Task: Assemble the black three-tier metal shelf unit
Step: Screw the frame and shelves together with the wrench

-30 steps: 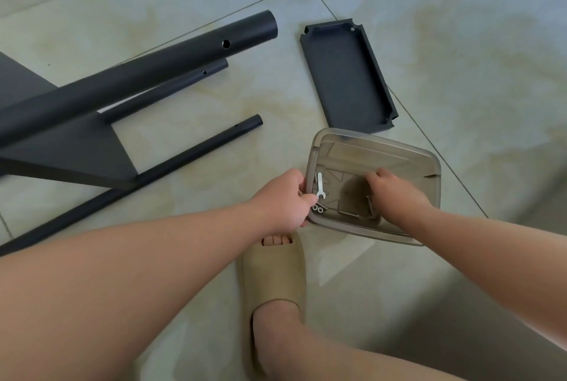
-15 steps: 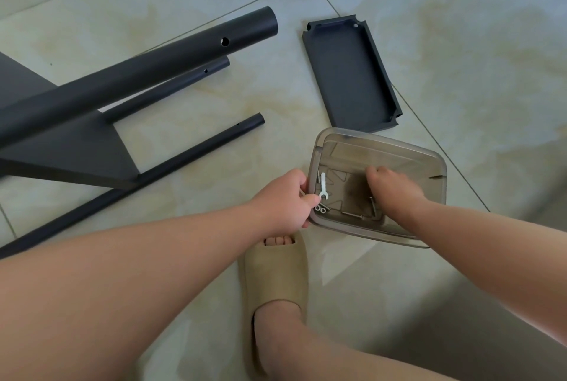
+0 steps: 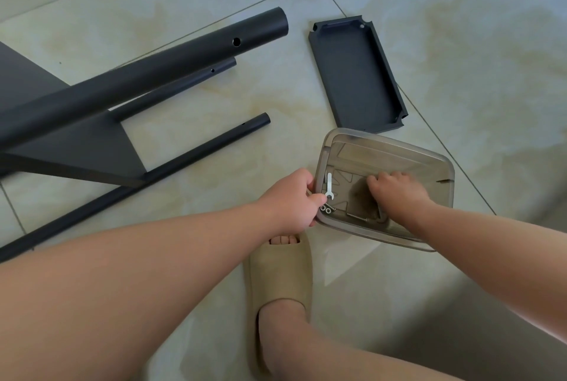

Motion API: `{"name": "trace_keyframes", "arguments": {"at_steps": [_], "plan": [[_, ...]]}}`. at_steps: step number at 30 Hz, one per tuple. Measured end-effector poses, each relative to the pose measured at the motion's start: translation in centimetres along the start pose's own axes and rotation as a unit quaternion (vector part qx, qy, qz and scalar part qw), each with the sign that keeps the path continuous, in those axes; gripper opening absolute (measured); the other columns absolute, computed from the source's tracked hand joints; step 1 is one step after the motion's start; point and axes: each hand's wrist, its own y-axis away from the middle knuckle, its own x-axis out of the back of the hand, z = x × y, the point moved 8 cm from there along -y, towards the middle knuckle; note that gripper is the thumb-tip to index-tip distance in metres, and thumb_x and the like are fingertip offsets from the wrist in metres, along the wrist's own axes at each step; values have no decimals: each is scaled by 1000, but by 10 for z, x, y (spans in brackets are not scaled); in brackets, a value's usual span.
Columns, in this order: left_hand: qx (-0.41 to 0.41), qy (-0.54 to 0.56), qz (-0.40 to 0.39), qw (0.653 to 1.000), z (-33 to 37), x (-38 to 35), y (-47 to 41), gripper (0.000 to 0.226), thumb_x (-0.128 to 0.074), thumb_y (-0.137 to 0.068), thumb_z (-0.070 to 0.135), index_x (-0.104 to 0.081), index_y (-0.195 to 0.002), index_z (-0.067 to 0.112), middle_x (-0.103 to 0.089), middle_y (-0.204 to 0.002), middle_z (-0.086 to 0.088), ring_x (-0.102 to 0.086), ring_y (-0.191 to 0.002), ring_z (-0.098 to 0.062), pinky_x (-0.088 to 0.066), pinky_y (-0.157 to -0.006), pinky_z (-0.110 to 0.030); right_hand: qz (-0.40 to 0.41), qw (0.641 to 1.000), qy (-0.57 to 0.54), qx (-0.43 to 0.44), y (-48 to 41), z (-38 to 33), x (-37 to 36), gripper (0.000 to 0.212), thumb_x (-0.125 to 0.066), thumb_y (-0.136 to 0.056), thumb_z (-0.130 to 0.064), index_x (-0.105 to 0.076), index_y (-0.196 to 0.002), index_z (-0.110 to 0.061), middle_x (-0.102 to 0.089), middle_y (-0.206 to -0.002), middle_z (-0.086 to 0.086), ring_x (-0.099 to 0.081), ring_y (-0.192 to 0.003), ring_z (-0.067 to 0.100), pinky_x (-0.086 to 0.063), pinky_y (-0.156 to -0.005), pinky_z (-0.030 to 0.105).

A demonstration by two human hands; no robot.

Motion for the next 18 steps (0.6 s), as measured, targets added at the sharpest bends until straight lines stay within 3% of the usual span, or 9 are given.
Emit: {"name": "trace_keyframes", "arguments": {"at_steps": [5,8,10,13,15,18], "plan": [[6,-1,-5,1000,0,0,1,10,-52,-102,25,-49,-106,16,-68,-99,-8,-72,-83,-21,-52,-69,-29,2,1000,-6,12,6,2,4,32,-53,-100,-12,-49,-132,-14,-59,-128,9,-59,-116,31,-50,-95,39],[16,1,1,1000,3,1,3,18,-54,-101,26,-50,-115,15,-68,-100,-8,-72,-84,-22,-50,-64,-26,0,1000,-17,6,12,3,18,28,-53,-98,-4,-56,-126,-10,-59,-118,11,-61,-109,32,-50,-84,38],[32,-16,5,999,2,5,6,33,-58,-99,31,-48,-126,15,-68,-106,-8,-71,-93,-24,-53,-72,-30,-8,999,-38,-3,16,3,32,27,-51,-94,5,-61,-116,-6,-58,-109,13,-62,-100,34,-48,-73,37],[59,-96,13,994,7,24,19,57,-57,-98,39,-38,-145,12,-57,-133,-10,-58,-119,-28,-46,-94,-33,-9,995,-98,-6,26,0,61,20,-51,-90,7,-63,-99,-7,-58,-97,11,-61,-81,33,-51,-68,38],[72,-161,8,984,14,43,39,55,-52,-100,34,-38,-146,7,-51,-141,-14,-53,-125,-30,-43,-97,-33,7,989,-148,13,36,-3,90,15,-52,-95,-2,-59,-90,-14,-58,-93,8,-59,-78,30,-49,-67,34],[100,-195,19,976,17,83,72,38,-50,-100,24,-59,-129,1,-64,-125,-20,-65,-112,-30,-53,-96,-40,47,972,-226,34,62,-8,153,17,-52,-98,-8,-61,-90,-21,-64,-98,3,-60,-86,24,-48,-71,32]]}}
